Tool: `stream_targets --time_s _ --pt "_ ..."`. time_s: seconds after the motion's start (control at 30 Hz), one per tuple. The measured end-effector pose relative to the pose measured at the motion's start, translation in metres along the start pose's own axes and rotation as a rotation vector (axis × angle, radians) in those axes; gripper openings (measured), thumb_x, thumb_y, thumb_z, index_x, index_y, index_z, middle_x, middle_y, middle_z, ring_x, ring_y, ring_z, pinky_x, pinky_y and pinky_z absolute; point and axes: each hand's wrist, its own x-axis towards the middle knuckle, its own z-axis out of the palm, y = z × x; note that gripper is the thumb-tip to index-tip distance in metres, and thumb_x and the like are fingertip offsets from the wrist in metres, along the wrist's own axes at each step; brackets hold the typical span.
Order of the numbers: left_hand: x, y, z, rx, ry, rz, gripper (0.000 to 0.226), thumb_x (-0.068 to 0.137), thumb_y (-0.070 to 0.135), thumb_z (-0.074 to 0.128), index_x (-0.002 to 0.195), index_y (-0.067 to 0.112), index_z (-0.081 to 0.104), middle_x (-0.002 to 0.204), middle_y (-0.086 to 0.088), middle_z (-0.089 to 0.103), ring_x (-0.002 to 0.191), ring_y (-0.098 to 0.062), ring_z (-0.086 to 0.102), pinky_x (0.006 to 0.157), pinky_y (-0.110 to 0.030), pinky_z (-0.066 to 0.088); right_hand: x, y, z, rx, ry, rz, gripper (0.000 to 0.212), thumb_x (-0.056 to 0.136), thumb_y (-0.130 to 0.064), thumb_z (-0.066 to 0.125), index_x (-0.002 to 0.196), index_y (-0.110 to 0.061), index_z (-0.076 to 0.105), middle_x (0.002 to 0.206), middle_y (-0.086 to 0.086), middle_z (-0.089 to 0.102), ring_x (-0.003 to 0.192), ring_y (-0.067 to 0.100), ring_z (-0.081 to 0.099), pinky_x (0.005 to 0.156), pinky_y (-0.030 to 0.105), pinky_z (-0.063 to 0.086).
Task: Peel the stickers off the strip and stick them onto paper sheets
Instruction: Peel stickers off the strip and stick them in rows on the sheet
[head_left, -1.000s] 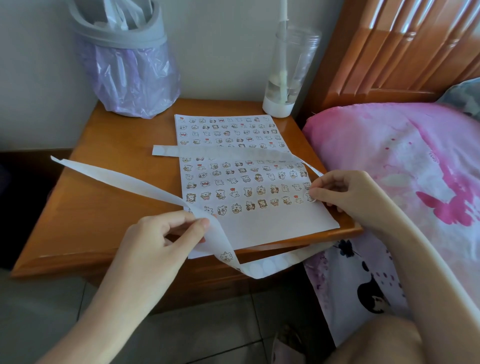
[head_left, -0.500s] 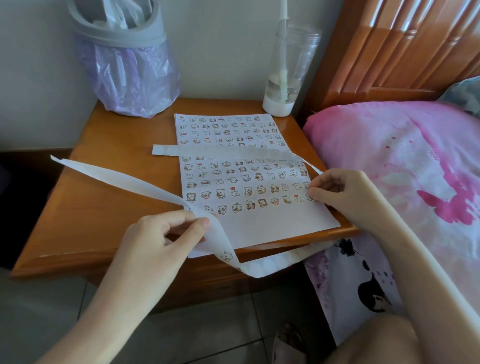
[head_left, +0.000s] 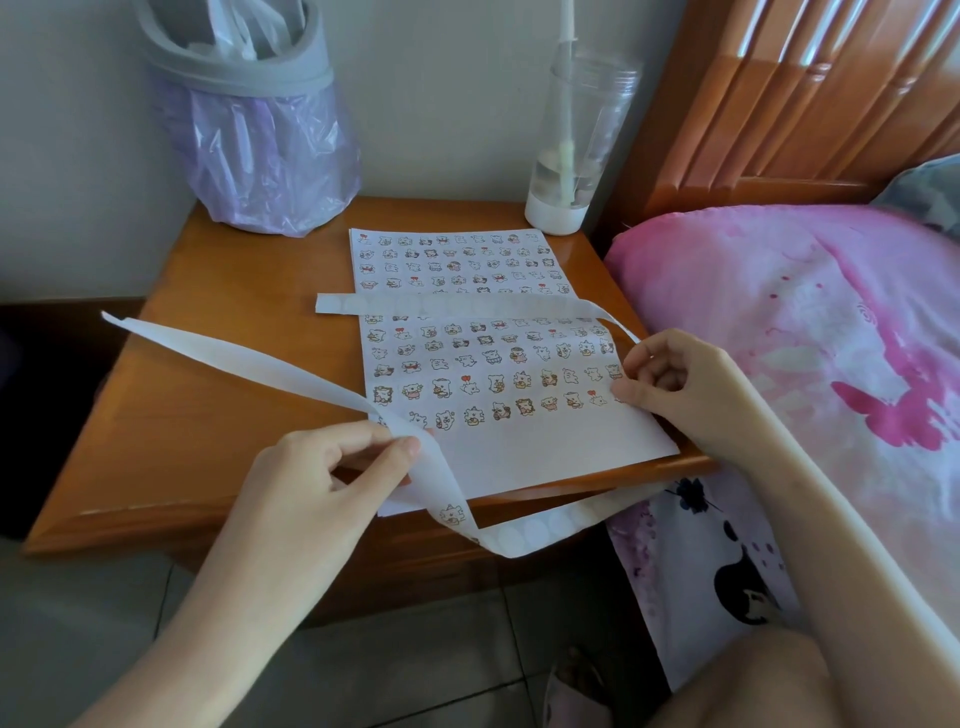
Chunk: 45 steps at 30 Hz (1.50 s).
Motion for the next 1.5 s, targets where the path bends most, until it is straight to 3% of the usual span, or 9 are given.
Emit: stream_targets --time_s 0.17,0.33,0.5,0.73,0.8,0.97,1.13,1.3,1.5 --pt "0.001 0.0 0.001 0.004 0.004 -0.001 0.012 0.083 0.035 0.059 0.093 0.035 0.066 0.081 0.027 0.062 0.066 0.011 0.057 0.05 -0.002 0.041 0.001 0.006 -0.001 -0.006 0.033 0.015 0.018 0.083 -0.015 0.069 0.084 -0.028 0.056 0.09 0.009 0.064 0.076 0.02 0.055 0.076 0.034 0.05" --pt "0.001 0.001 0.001 0.002 0.004 -0.003 0.016 0.083 0.034 0.059 0.096 0.032 0.067 0.084 0.026 0.063 0.066 0.016 0.055 0.05 -0.001 0.04 0.001 0.003 -0.003 0.058 0.043 0.052 0.011 0.085 -0.025 0.067 0.09 -0.02 0.059 0.083 0.0 0.063 0.065 0.01 0.054 0.057 0.018 0.043" --pt "0.001 0.002 0.001 -0.012 -0.005 -0.016 0.011 0.083 0.034 0.059 0.092 0.035 0.065 0.082 0.027 0.063 0.067 0.012 0.057 0.049 -0.002 0.041 0.002 0.006 -0.001 -0.013 0.037 0.025 0.018 0.081 -0.015 0.071 0.082 -0.027 0.058 0.087 0.004 0.064 0.075 0.017 0.055 0.074 0.029 0.049" --pt "-0.003 0.009 -0.003 -0.15 -0.007 -0.04 0.01 0.085 0.031 0.057 0.082 0.036 0.064 0.058 0.03 0.062 0.058 0.007 0.057 0.05 0.0 0.039 -0.017 -0.03 0.008 0.099 0.244 -0.154 0.011 0.088 -0.015 0.062 0.088 -0.026 0.062 0.078 -0.012 0.063 0.063 0.001 0.053 0.059 0.011 0.042" --pt "-0.004 0.012 -0.004 -0.225 -0.008 -0.059 0.013 0.086 0.028 0.056 0.079 0.033 0.066 0.059 0.031 0.062 0.058 0.006 0.057 0.052 0.001 0.039 -0.033 -0.054 0.015 0.176 0.164 -0.258 0.006 0.09 -0.018 0.06 0.093 -0.022 0.064 0.08 -0.01 0.066 0.073 0.005 0.06 0.063 0.014 0.046" --pt "-0.006 0.016 -0.009 -0.326 -0.027 -0.048 0.023 0.087 0.028 0.055 0.071 0.023 0.071 0.069 0.006 0.069 0.053 0.001 0.056 0.056 -0.001 0.041 -0.075 -0.091 0.054 0.142 -0.259 -0.376 0.016 0.083 -0.04 0.062 0.097 -0.032 0.065 0.091 -0.015 0.066 0.085 0.006 0.06 0.073 0.019 0.048" --pt "-0.007 0.015 -0.011 -0.351 -0.028 -0.029 0.023 0.086 0.031 0.054 0.073 0.023 0.071 0.066 0.005 0.068 0.055 0.001 0.058 0.053 -0.005 0.043 -0.076 -0.088 0.064 0.179 -0.265 -0.394 0.015 0.085 -0.018 0.068 0.098 -0.025 0.066 0.086 -0.012 0.067 0.083 0.005 0.062 0.07 0.013 0.049" --pt "-0.004 0.014 -0.009 -0.389 -0.009 -0.055 0.022 0.087 0.029 0.053 0.076 0.019 0.068 0.065 0.008 0.069 0.055 0.003 0.06 0.05 -0.006 0.044 -0.073 -0.088 0.054 0.232 -0.288 -0.328 0.013 0.082 -0.016 0.071 0.091 -0.026 0.07 0.084 -0.013 0.068 0.081 0.005 0.064 0.073 0.014 0.051" --pt "-0.003 0.012 -0.01 -0.413 -0.014 -0.068 0.028 0.083 0.037 0.051 0.082 0.016 0.07 0.065 -0.001 0.071 0.06 -0.01 0.066 0.051 -0.015 0.049 -0.076 -0.091 0.057 0.239 -0.306 -0.357 0.011 0.08 -0.016 0.072 0.085 -0.026 0.07 0.083 -0.014 0.068 0.082 0.005 0.064 0.068 0.013 0.05"
